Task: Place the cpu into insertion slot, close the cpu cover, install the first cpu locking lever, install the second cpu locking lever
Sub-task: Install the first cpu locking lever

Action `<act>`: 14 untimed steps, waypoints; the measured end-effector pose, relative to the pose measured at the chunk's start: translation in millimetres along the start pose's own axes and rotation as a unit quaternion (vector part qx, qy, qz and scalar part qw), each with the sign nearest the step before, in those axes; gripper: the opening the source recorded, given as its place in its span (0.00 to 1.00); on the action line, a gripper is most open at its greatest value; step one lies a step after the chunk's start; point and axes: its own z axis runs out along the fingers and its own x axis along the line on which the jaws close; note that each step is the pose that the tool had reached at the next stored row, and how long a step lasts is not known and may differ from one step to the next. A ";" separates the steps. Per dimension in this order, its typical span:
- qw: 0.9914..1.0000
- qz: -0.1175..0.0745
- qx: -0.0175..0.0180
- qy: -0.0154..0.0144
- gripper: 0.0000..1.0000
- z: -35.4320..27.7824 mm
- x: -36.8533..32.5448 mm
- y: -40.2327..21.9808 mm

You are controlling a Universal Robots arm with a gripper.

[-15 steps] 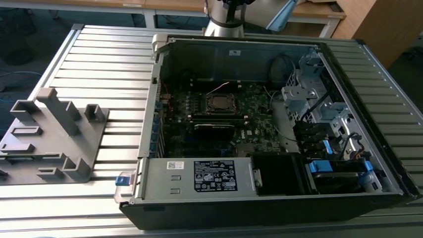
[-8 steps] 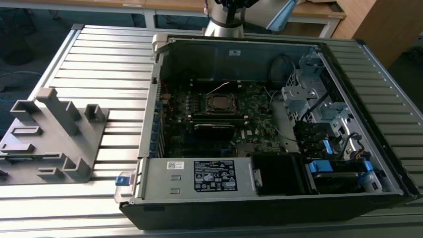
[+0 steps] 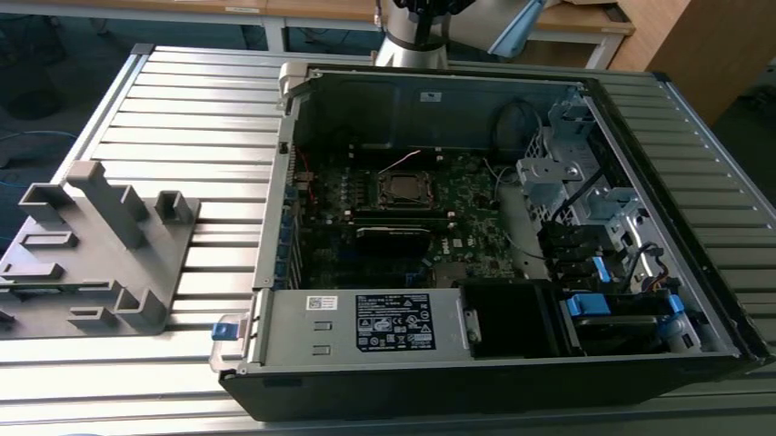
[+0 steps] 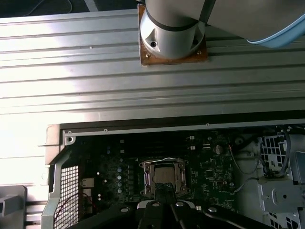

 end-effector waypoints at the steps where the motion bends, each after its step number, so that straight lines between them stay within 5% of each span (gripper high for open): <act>1: 1.000 0.000 0.000 0.000 0.11 0.2 0.0 0.0; 14: 1.000 0.000 0.000 0.000 0.11 2.0 -0.1 -0.4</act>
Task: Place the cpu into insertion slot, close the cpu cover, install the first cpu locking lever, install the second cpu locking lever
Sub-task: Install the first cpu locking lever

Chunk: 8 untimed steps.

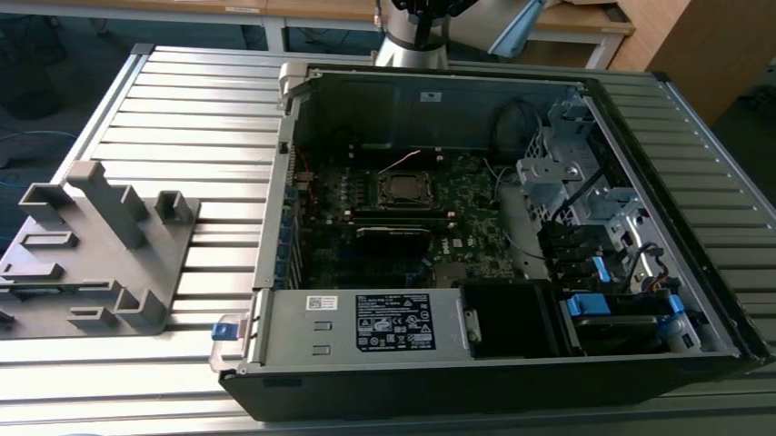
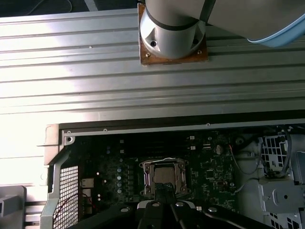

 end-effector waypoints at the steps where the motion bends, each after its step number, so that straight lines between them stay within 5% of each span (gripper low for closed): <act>1: 1.000 0.000 0.000 0.000 0.11 0.0 0.0 0.0; 8: 1.000 0.000 0.000 0.000 0.11 2.3 -0.1 -0.4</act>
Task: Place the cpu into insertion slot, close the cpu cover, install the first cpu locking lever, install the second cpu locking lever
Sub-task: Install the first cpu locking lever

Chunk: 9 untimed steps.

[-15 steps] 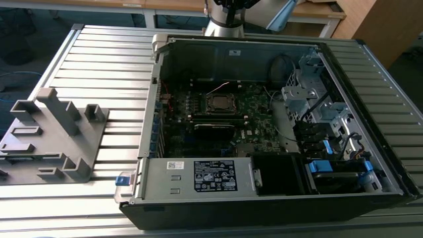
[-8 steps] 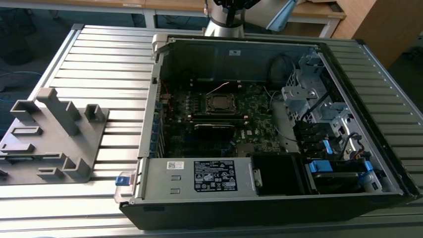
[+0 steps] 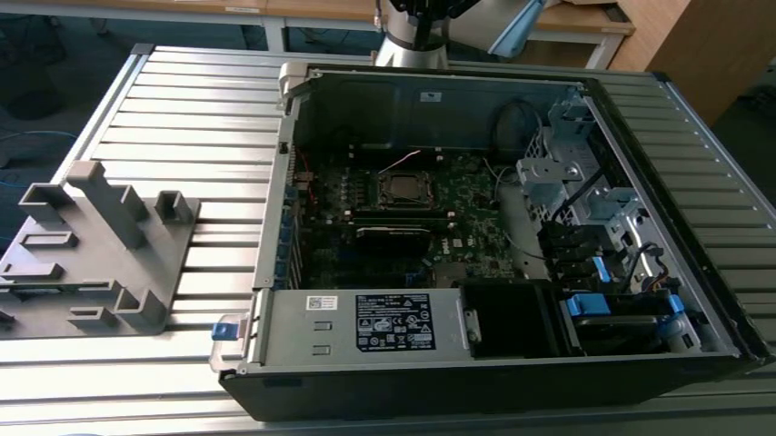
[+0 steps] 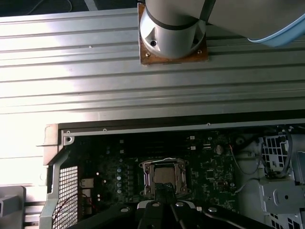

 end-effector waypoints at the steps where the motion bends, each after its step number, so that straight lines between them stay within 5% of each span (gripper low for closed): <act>1: 1.000 0.000 0.000 0.000 0.11 1.2 0.0 -0.2; 9: 1.000 0.000 0.000 0.000 0.11 14.8 -0.5 -3.0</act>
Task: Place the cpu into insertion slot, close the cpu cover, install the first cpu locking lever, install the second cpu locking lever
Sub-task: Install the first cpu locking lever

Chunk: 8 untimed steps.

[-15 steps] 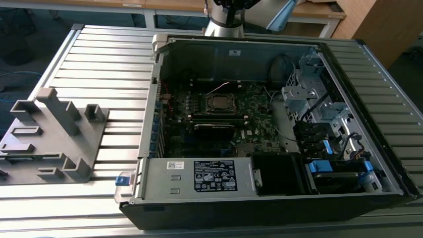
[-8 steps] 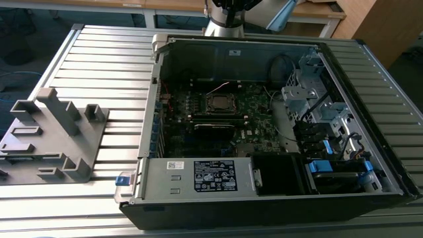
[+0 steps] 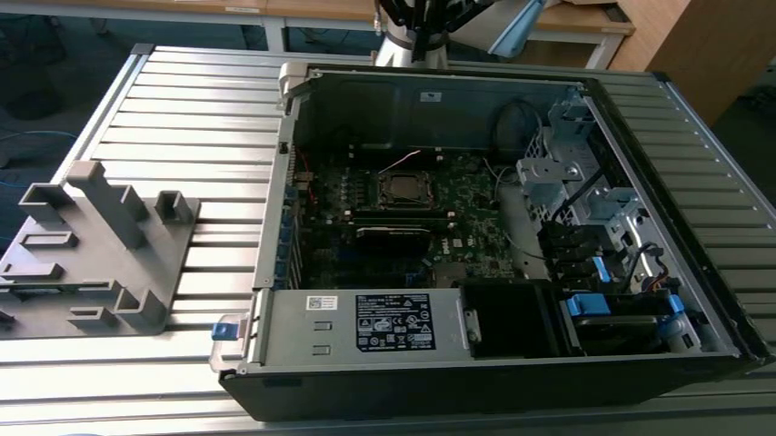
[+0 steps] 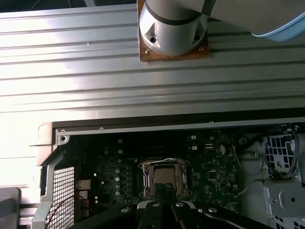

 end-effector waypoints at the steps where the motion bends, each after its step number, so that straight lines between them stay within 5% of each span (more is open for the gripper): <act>1: 1.000 0.000 0.000 0.000 0.11 1.4 0.0 -0.3; 8: 1.000 0.000 0.000 0.000 0.11 5.4 -0.2 -1.2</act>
